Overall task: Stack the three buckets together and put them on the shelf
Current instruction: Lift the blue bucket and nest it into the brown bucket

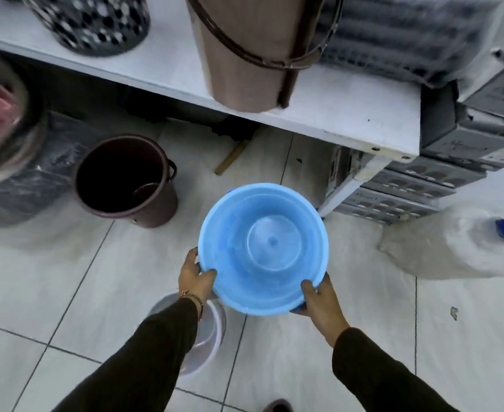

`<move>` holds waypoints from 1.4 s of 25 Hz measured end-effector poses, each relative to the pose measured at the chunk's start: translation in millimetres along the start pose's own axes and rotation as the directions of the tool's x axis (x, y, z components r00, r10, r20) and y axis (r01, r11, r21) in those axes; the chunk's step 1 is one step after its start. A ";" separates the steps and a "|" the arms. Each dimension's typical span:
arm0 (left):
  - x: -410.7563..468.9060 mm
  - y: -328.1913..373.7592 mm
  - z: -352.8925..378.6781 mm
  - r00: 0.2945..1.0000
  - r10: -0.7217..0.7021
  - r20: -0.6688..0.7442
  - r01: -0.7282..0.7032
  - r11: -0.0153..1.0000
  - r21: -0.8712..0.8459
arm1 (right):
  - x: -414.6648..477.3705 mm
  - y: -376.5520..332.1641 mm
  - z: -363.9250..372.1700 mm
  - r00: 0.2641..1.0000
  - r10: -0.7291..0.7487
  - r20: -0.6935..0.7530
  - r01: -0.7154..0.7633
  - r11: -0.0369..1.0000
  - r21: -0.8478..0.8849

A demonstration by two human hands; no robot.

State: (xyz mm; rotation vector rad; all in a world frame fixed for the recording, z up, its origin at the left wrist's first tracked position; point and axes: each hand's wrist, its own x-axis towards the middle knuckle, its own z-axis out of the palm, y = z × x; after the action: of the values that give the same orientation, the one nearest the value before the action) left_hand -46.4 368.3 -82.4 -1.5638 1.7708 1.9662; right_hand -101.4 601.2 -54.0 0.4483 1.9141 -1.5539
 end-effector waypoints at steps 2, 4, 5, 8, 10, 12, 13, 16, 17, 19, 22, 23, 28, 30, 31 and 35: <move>-15.1 14.7 -52.7 0.998 0.051 -0.019 -0.053 0.995 -0.089 | -25.8 -26.2 36.0 0.988 -0.145 0.047 0.149 0.985 -0.083; -24.4 32.9 -101.4 0.993 0.086 -0.081 -0.100 0.977 -0.187 | -45.7 -59.9 80.1 0.958 -0.281 0.050 0.286 0.942 -0.177; -25.1 41.5 -125.0 0.989 0.089 -0.121 -0.117 0.962 -0.245 | -51.7 -77.4 104.3 0.940 -0.338 0.053 0.341 0.913 -0.222; -13.9 74.5 -190.7 0.972 0.084 -0.219 -0.163 0.913 -0.373 | -52.3 -123.5 181.8 0.889 -0.447 0.102 0.455 0.831 -0.319; -0.7 97.1 -221.6 0.960 0.099 -0.260 -0.200 0.897 -0.395 | -41.7 -148.5 227.8 0.884 -0.451 0.122 0.464 0.817 -0.343; 24.9 121.7 -254.0 0.953 0.101 -0.286 -0.218 0.885 -0.411 | -24.5 -169.8 279.3 0.885 -0.448 0.127 0.462 0.810 -0.362; 41.7 132.0 -267.1 0.951 0.096 -0.295 -0.217 0.885 -0.411 | -14.2 -177.6 302.7 0.883 -0.454 0.120 0.464 0.803 -0.375; 94.6 151.8 -288.0 0.955 0.059 -0.292 -0.172 0.908 -0.381 | 21.1 -186.2 352.0 0.891 -0.450 0.051 0.427 0.797 -0.426; 113.7 154.3 -292.0 0.960 0.038 -0.277 -0.141 0.921 -0.364 | 35.8 -182.6 364.8 0.899 -0.438 0.026 0.403 0.802 -0.441; 152.8 151.7 -297.9 0.973 0.002 -0.230 -0.077 0.944 -0.320 | 64.5 -170.7 385.9 0.928 -0.374 -0.003 0.334 0.832 -0.443; 204.8 140.2 -303.1 0.988 -0.025 -0.149 -0.012 0.971 -0.239 | 101.6 -150.5 407.7 0.963 -0.271 -0.007 0.241 0.869 -0.433; 220.3 134.9 -305.0 0.991 -0.043 -0.123 0.017 0.978 -0.207 | 113.1 -143.9 414.0 0.970 -0.241 -0.018 0.209 0.875 -0.436; 272.4 113.4 -310.7 0.991 -0.061 -0.116 0.092 0.955 0.283 | 150.5 -113.0 428.3 0.995 -0.077 -0.056 0.038 0.863 -0.503; 276.8 107.7 -312.1 0.985 -0.078 -0.152 0.146 0.845 0.515 | 156.2 -101.2 425.4 1.000 0.004 -0.021 -0.015 0.847 -0.531; 273.7 106.2 -312.6 0.981 -0.095 -0.172 0.179 0.796 0.579 | 155.9 -97.1 422.4 0.999 0.029 -0.014 -0.032 0.847 -0.530; 244.8 95.2 -313.0 0.988 0.070 -0.139 0.057 0.670 0.740 | 135.3 -91.3 403.6 1.000 0.006 -0.015 -0.014 0.817 -0.576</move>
State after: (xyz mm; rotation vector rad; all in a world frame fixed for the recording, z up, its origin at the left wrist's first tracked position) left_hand -32.7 -37.6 -128.0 -1.3969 2.2159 0.8678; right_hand -156.3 174.1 -118.7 0.1946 2.2579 -0.8805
